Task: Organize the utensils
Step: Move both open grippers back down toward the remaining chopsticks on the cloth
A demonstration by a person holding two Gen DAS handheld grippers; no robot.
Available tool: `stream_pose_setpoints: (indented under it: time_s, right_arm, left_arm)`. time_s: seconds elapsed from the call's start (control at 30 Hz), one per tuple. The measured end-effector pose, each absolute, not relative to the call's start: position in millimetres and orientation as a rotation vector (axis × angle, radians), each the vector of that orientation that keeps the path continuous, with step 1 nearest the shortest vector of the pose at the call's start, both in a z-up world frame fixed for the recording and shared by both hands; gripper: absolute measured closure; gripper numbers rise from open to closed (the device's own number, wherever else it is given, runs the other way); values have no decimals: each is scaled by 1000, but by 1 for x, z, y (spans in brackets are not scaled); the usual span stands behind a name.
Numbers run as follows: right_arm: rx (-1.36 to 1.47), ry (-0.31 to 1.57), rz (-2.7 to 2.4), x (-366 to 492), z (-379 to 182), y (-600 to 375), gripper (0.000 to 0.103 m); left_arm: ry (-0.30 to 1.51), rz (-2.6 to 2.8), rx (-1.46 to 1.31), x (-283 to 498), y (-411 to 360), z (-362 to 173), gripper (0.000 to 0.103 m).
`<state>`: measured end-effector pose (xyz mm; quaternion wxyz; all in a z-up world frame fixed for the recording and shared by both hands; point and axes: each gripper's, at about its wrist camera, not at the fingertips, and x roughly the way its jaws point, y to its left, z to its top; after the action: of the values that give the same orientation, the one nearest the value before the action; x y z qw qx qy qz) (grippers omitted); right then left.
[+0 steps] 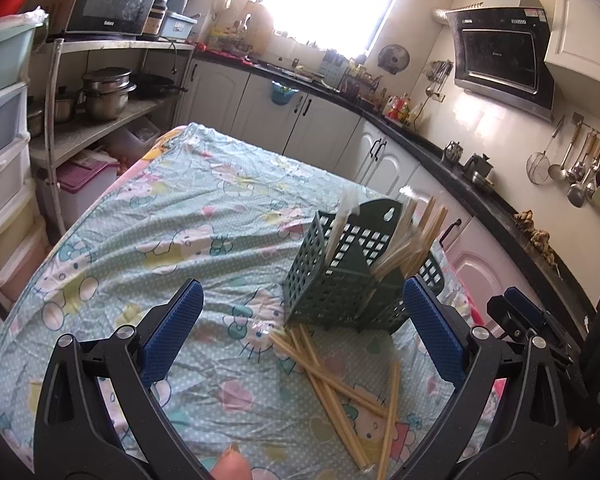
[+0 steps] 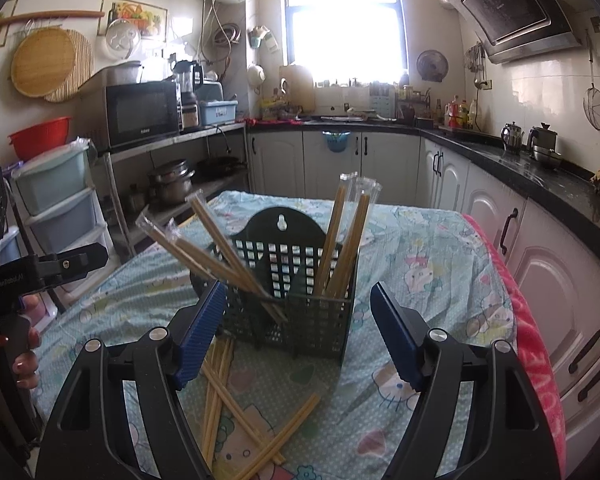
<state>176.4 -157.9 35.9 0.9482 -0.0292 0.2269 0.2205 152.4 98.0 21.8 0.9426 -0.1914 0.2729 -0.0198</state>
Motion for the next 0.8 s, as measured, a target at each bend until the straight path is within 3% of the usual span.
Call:
stream_pose_setpoints:
  time_s: [0.8]
  right_arm:
    - [-80, 607, 436, 182, -9, -151, 28]
  left_arm:
    - [672, -58, -375, 166, 86, -20, 11]
